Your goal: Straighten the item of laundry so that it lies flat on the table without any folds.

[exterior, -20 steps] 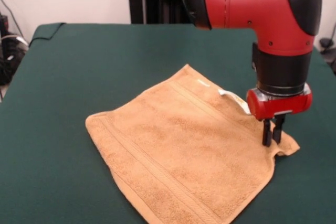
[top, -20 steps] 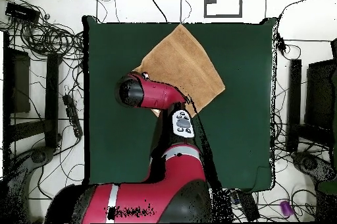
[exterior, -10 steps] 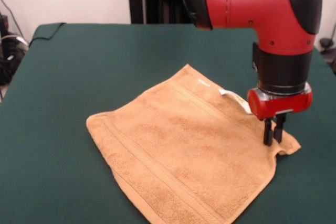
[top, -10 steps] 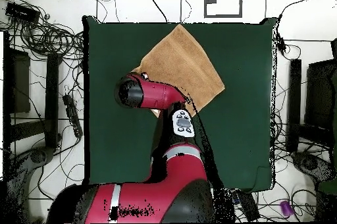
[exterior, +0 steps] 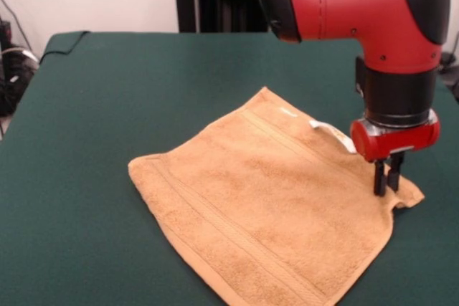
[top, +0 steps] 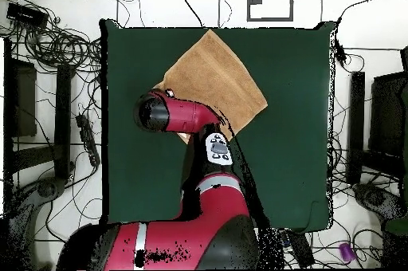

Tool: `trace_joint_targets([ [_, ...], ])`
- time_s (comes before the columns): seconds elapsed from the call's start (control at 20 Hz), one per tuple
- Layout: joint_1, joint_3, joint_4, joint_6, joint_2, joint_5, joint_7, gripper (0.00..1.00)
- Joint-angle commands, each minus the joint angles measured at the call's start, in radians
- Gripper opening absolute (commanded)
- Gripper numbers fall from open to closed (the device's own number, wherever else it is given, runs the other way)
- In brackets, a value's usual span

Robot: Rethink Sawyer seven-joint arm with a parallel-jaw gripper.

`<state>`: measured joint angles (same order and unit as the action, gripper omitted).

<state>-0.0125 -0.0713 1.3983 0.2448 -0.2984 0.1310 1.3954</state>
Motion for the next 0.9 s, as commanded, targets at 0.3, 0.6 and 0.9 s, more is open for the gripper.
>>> trace_joint_targets([
  [0.3,-0.012,-0.185,0.146,0.022,0.037,-0.059,0.095,0.00],
  [0.6,-0.005,-0.193,0.147,0.020,0.038,-0.070,0.093,0.00],
  [0.9,-0.001,-0.197,0.141,0.026,0.040,-0.084,0.096,0.00],
])
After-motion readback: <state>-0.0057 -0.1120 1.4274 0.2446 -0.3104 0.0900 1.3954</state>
